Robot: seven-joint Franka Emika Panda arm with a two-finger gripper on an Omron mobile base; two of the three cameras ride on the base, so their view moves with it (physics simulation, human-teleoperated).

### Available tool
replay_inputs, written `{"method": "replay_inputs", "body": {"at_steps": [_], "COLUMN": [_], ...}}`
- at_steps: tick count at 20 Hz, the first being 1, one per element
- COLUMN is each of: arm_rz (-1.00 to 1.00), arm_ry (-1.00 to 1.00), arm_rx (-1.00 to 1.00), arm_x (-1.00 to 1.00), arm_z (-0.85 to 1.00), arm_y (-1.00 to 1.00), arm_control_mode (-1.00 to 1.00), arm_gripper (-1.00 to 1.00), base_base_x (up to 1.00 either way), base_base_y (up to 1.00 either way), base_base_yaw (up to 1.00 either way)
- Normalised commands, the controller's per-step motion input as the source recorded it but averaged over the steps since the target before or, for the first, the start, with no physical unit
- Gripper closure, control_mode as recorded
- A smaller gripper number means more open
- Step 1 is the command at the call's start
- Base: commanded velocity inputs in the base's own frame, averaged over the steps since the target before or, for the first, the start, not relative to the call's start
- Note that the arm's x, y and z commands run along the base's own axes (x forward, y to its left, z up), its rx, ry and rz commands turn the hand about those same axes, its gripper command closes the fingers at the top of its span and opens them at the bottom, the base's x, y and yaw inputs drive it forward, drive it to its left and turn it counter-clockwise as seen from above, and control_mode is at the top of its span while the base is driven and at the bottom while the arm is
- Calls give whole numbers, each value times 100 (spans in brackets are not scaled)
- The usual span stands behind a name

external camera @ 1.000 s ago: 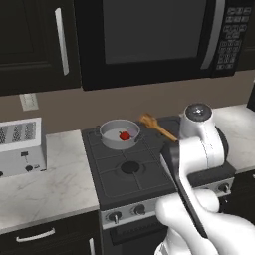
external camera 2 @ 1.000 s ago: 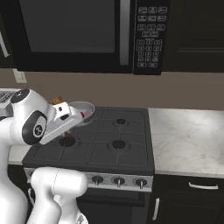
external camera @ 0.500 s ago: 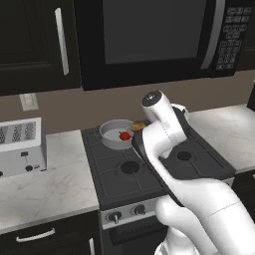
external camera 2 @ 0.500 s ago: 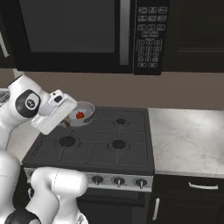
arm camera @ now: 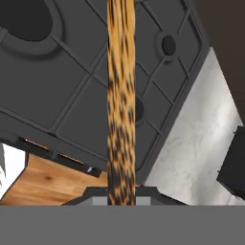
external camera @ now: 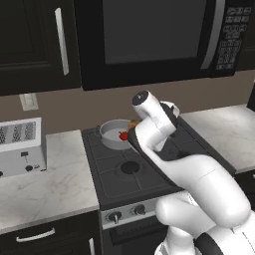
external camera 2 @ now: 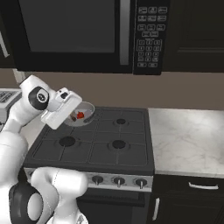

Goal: Put the bell pepper and eggplant in the pot. Retrieve the spatula and lightly stir the vegetables in the pot.

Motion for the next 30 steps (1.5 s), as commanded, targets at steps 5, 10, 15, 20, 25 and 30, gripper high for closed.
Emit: {"method": "replay_inputs", "body": {"at_steps": [5, 10, 15, 20, 25, 30], "arm_rz": [5, 8, 16, 26, 6, 0], "arm_ry": [0, 0, 0, 5, 13, 21], "arm_rx": [-10, -18, -11, -2, 0, 0], "arm_x": [32, 33, 24, 9, 23, 42], "arm_z": [-22, -30, -7, 15, 3, 0], "arm_y": [0, 0, 0, 0, -13, -3], "arm_control_mode": [-100, -100, -100, -100, -100, -100], "arm_gripper": [100, 100, 100, 100, 100, 100], "base_base_x": [0, 0, 0, 0, 0, 0], "base_base_y": [0, 0, 0, 0, 0, 0], "base_base_yaw": [0, 0, 0, 0, 0, 0]}}
